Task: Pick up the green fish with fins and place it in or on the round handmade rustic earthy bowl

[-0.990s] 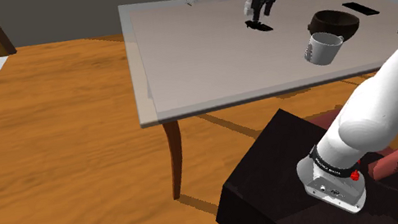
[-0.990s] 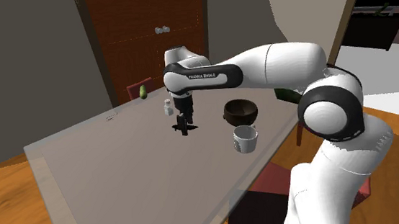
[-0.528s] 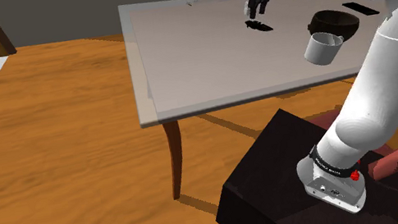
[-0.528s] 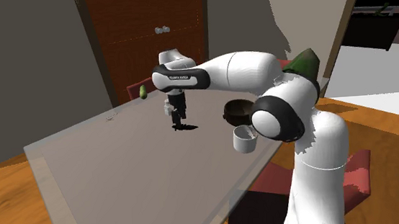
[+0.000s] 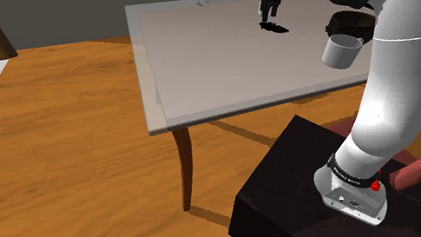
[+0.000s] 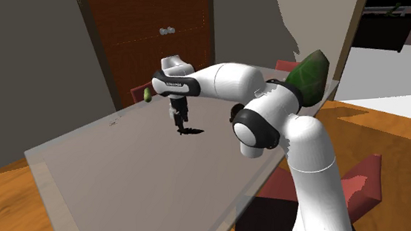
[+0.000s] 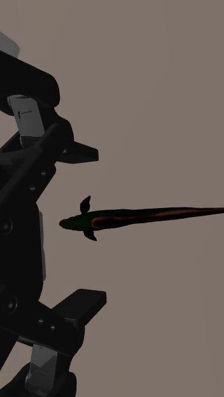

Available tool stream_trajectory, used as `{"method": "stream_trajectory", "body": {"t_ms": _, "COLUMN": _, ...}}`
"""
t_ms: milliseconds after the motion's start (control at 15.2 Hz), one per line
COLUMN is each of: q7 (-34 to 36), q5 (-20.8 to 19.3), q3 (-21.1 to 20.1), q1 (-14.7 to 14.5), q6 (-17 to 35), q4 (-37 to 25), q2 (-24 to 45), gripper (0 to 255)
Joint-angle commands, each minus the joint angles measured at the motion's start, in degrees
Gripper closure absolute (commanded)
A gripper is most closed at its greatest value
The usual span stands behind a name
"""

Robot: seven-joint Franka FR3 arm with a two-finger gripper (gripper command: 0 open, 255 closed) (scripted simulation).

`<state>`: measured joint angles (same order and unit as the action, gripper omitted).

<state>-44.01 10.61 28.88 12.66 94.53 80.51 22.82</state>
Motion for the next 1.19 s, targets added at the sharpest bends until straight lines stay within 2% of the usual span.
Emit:
{"method": "stream_trajectory", "body": {"t_ms": 0, "q7": -0.1, "q5": 0.0, "q3": 0.0, "q1": -0.2, "q6": 1.9, "q4": 2.0, "q2": -0.1, "gripper": 0}}
{"method": "stream_trajectory", "body": {"t_ms": 198, "q7": -0.2, "q5": 0.0, "q3": -0.1, "q1": -0.5, "q6": 3.9, "q4": 4.2, "q2": -0.3, "gripper": 0}}
{"method": "stream_trajectory", "body": {"t_ms": 660, "q7": -0.2, "q5": 0.0, "q3": -0.1, "q1": -0.5, "q6": 3.9, "q4": 4.2, "q2": -0.3, "gripper": 0}}
{"method": "stream_trajectory", "body": {"t_ms": 726, "q7": -0.2, "q5": 0.0, "q3": -0.1, "q1": -0.5, "q6": 3.9, "q4": 4.2, "q2": -0.3, "gripper": 255}}
{"method": "stream_trajectory", "body": {"t_ms": 1122, "q7": -0.2, "q5": 0.0, "q3": -0.1, "q1": -0.5, "q6": 3.9, "q4": 4.2, "q2": -0.3, "gripper": 255}}
